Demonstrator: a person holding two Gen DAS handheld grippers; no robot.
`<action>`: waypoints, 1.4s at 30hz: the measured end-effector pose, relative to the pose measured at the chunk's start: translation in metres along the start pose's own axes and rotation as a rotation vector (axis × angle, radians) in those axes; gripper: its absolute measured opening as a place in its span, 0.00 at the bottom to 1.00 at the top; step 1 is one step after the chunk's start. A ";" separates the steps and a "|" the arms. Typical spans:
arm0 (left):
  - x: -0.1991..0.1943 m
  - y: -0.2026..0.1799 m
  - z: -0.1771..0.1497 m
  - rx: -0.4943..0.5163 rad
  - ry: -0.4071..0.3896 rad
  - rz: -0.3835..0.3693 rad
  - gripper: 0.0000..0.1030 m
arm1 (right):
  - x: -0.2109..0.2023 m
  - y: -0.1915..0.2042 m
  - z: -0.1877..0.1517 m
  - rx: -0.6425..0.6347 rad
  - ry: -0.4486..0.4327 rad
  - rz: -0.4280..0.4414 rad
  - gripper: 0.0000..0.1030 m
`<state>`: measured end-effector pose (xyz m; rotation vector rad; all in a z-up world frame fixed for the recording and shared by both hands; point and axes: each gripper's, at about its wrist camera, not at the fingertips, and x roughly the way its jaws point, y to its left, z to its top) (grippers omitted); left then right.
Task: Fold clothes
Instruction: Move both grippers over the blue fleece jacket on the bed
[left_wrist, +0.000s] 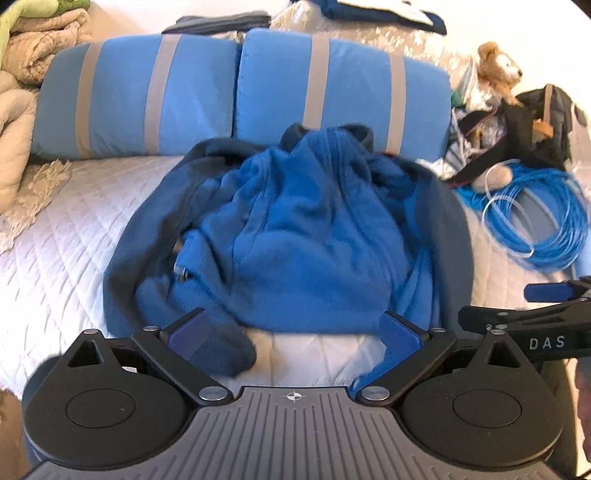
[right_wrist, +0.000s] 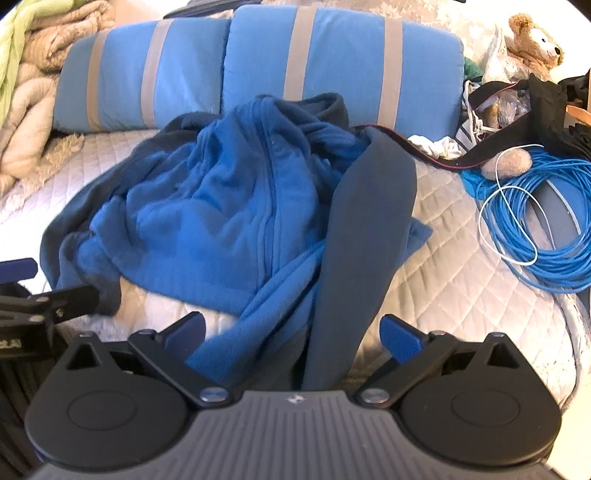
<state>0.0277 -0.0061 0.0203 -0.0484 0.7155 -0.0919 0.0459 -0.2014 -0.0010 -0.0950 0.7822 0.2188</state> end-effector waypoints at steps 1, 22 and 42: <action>-0.001 0.000 0.006 -0.002 -0.009 0.004 0.97 | 0.000 -0.004 0.004 0.009 -0.006 0.003 1.00; -0.051 -0.031 0.053 0.024 -0.172 -0.033 0.97 | -0.031 -0.056 0.022 0.087 -0.088 0.088 1.00; -0.040 -0.014 0.063 0.023 -0.143 0.008 0.97 | -0.059 -0.072 -0.005 0.169 -0.289 0.071 1.00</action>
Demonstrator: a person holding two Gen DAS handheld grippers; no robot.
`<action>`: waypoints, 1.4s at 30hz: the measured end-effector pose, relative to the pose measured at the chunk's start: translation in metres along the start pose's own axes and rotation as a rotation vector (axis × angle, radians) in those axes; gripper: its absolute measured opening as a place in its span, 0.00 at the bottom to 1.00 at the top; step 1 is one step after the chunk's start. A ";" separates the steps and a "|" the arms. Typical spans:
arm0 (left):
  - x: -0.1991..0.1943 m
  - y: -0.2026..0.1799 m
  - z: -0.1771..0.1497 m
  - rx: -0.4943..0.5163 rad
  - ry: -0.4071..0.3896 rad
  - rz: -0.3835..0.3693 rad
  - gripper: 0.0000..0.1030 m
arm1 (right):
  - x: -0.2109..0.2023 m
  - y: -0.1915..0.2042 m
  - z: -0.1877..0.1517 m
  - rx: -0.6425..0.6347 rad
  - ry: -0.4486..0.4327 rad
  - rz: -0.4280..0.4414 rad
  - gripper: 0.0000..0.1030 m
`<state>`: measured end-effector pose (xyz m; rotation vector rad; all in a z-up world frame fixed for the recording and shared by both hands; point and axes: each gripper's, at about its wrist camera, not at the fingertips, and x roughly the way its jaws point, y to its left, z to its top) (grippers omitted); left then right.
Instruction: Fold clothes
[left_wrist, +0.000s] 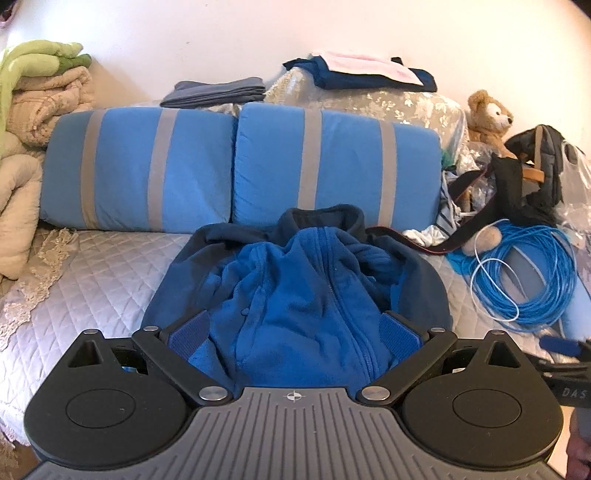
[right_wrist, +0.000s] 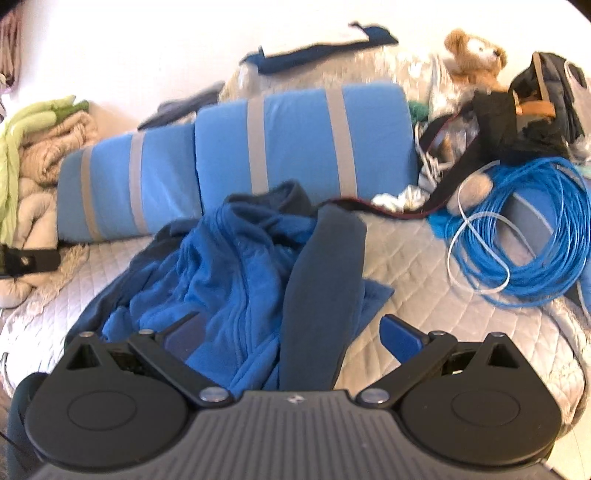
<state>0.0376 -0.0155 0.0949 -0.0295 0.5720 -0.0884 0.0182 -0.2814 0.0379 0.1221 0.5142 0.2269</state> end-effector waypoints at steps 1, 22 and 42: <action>0.003 0.001 0.000 0.000 0.004 -0.002 0.97 | 0.000 0.000 0.000 -0.013 -0.022 0.011 1.00; 0.020 0.043 -0.011 0.050 -0.014 -0.052 0.97 | 0.037 -0.012 -0.006 -0.116 0.047 0.017 1.00; 0.079 -0.012 -0.106 0.331 0.297 -0.358 0.89 | 0.028 -0.024 -0.046 -0.114 0.143 0.017 1.00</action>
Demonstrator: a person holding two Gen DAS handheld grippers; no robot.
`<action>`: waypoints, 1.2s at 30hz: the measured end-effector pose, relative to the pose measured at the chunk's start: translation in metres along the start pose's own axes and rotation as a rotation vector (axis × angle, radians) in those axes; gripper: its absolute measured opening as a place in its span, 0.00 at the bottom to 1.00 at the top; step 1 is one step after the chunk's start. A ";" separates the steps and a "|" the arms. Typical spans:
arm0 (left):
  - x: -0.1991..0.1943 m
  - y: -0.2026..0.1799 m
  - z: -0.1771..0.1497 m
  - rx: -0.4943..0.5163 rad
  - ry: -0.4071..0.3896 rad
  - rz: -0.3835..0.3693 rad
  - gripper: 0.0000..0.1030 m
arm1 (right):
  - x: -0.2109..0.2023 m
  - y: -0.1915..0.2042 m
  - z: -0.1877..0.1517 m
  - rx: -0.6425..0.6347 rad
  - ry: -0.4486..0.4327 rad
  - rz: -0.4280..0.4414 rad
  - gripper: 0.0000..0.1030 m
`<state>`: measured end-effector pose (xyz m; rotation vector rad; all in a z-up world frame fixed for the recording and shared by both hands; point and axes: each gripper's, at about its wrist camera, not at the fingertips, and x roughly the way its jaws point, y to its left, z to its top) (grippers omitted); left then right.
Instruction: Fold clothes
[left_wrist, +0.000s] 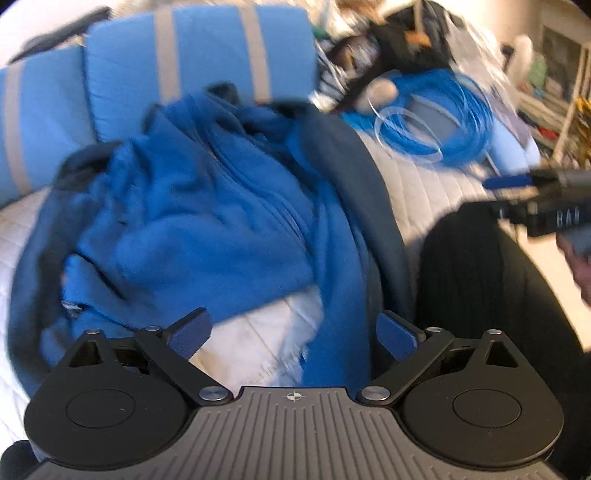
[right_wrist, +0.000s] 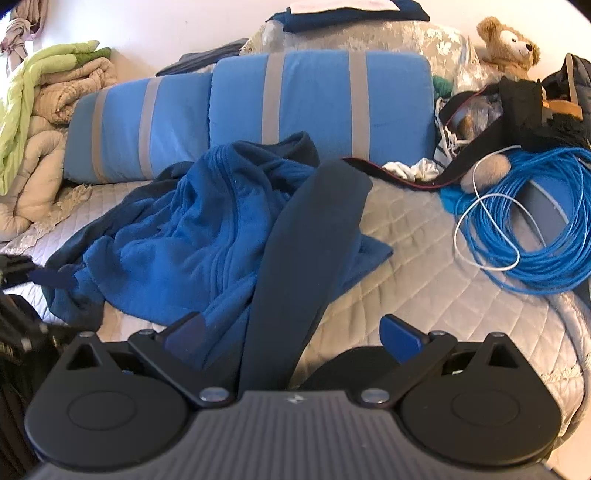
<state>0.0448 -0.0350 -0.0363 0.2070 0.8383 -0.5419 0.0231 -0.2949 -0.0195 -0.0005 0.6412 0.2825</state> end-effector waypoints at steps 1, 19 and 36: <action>0.004 0.001 -0.003 -0.002 0.017 -0.014 0.88 | 0.001 0.000 -0.001 0.003 0.003 0.001 1.00; 0.077 0.058 -0.020 -0.252 0.287 -0.350 0.64 | 0.004 0.005 -0.007 0.019 0.021 0.020 1.00; 0.042 0.058 0.001 -0.344 0.238 -0.429 0.11 | 0.006 0.005 -0.016 0.044 0.044 0.030 1.00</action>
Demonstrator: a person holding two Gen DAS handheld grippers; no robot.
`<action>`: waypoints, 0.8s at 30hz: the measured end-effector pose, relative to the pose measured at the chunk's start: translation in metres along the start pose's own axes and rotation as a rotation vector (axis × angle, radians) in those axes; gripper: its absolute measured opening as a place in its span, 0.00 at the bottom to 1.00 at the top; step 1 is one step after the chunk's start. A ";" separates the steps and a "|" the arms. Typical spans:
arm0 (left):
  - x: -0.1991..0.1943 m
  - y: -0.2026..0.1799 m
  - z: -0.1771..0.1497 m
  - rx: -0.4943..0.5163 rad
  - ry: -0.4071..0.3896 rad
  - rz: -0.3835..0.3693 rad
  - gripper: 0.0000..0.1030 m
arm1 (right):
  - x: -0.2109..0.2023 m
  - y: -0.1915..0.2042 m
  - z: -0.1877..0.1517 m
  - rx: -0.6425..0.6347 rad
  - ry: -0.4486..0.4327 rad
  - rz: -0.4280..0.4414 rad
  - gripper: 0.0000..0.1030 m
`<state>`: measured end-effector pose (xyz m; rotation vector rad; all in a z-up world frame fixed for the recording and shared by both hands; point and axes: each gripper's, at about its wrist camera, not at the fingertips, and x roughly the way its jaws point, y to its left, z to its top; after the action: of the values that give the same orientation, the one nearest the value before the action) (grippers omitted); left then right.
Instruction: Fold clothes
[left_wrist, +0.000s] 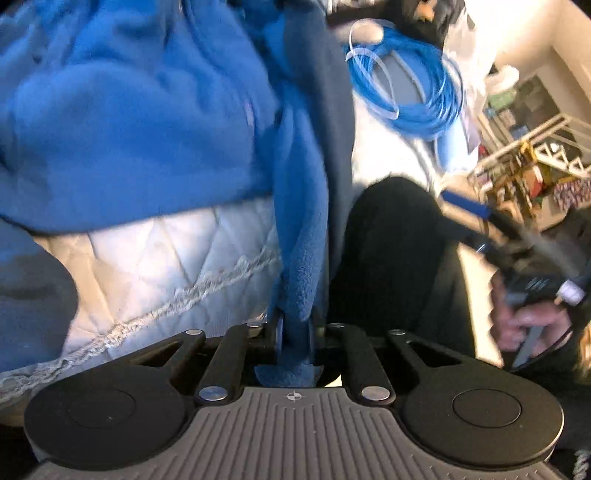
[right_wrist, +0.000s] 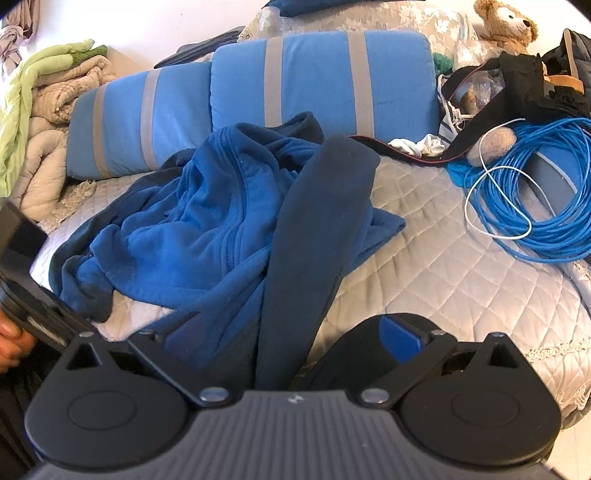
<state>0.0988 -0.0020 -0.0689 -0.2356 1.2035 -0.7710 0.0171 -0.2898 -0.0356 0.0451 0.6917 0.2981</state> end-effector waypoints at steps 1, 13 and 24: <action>-0.007 -0.003 0.001 -0.010 -0.022 0.003 0.11 | 0.000 0.001 -0.001 0.003 0.001 0.004 1.00; -0.058 -0.032 0.022 -0.118 -0.210 -0.019 0.10 | -0.004 0.010 -0.005 0.014 0.022 0.073 1.00; -0.065 -0.031 0.024 -0.122 -0.235 -0.002 0.11 | -0.014 0.012 -0.005 0.014 0.012 0.066 1.00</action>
<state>0.0982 0.0120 0.0062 -0.4169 1.0283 -0.6524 0.0010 -0.2829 -0.0295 0.0799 0.7051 0.3571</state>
